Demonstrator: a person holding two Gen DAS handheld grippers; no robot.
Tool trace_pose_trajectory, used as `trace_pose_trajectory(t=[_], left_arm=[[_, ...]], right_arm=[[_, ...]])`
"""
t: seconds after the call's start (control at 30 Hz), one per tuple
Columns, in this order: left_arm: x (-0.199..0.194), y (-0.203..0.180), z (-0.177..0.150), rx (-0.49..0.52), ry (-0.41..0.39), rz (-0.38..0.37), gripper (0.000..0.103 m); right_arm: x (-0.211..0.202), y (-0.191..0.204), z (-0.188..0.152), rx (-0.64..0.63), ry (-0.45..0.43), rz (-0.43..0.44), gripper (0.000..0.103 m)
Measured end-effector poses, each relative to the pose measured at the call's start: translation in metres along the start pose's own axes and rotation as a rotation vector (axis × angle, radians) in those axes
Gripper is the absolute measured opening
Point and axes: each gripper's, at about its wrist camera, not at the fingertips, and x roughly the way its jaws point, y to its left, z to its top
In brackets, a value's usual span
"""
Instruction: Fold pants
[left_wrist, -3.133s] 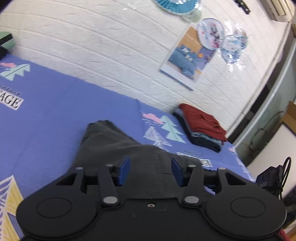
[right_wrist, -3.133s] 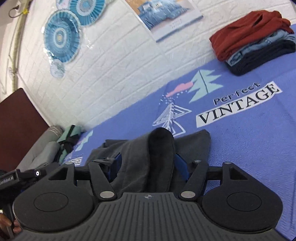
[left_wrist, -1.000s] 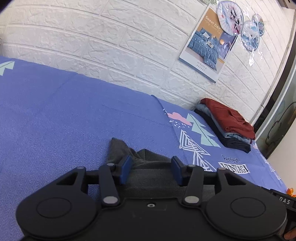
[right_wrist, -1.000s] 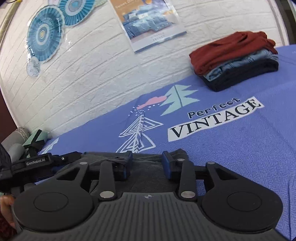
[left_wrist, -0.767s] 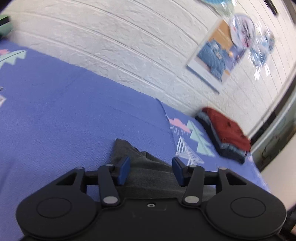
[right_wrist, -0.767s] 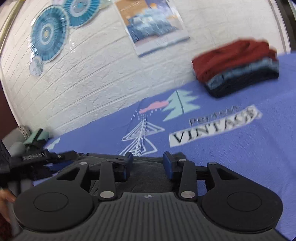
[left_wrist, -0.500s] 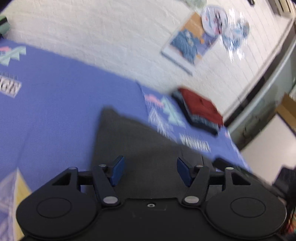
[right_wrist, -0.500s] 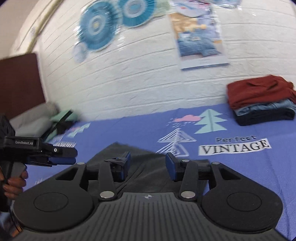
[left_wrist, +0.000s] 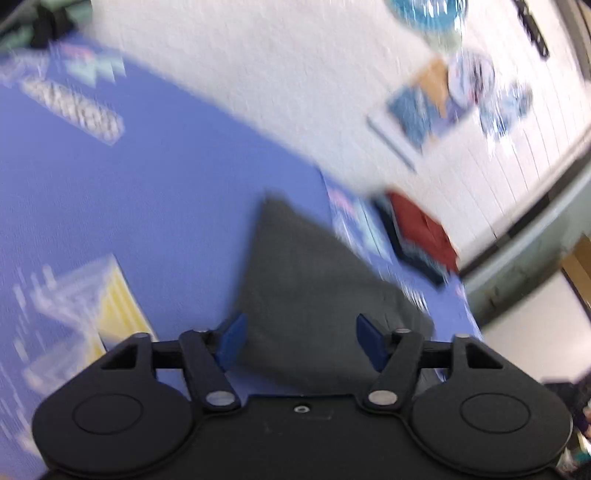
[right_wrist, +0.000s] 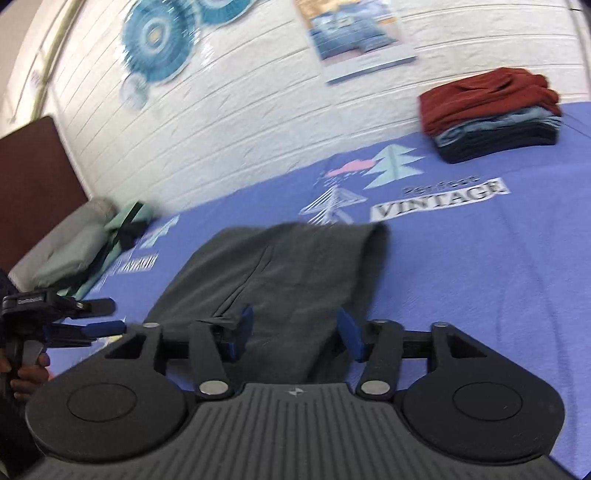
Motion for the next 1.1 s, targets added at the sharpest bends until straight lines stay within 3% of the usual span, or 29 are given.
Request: trace_pose_trajectory(t=[0.17, 0.27, 0.33, 0.47, 0.53, 0.77, 0.97, 1.0, 1.07, 1.1], left_arm=[[0.017, 0.007, 0.026, 0.025, -0.016, 0.001, 0.085], [0.036, 0.018, 0.031, 0.023, 0.048, 0.0, 0.082], [0.047, 0.025, 0.033, 0.005, 0.095, -0.014, 0.074], [0.066, 0.031, 0.034, 0.006, 0.155, -0.055, 0.073], [0.076, 0.033, 0.037, 0.006, 0.185, -0.088, 0.064], [0.106, 0.037, 0.049, -0.014, 0.228, -0.181, 0.063], [0.127, 0.031, 0.055, -0.02, 0.221, -0.196, 0.063], [0.128, 0.029, 0.055, -0.013, 0.219, -0.191, 0.06], [0.126, 0.025, 0.053, 0.0, 0.21, -0.143, 0.008], [0.123, 0.025, 0.053, 0.009, 0.204, -0.114, 0.0]], right_arm=[[0.005, -0.027, 0.003, 0.133, 0.051, -0.023, 0.094], [0.013, -0.042, -0.001, 0.247, 0.1, 0.022, 0.092], [0.017, -0.046, -0.003, 0.276, 0.119, 0.037, 0.09], [0.027, -0.049, -0.001, 0.329, 0.141, 0.074, 0.09], [0.033, -0.05, 0.0, 0.353, 0.148, 0.095, 0.09], [0.054, -0.049, 0.004, 0.396, 0.156, 0.145, 0.086], [0.067, -0.04, 0.007, 0.373, 0.122, 0.118, 0.08], [0.068, -0.04, 0.006, 0.379, 0.113, 0.112, 0.075], [0.068, -0.04, 0.006, 0.397, 0.106, 0.097, 0.064], [0.067, -0.04, 0.006, 0.408, 0.103, 0.1, 0.053]])
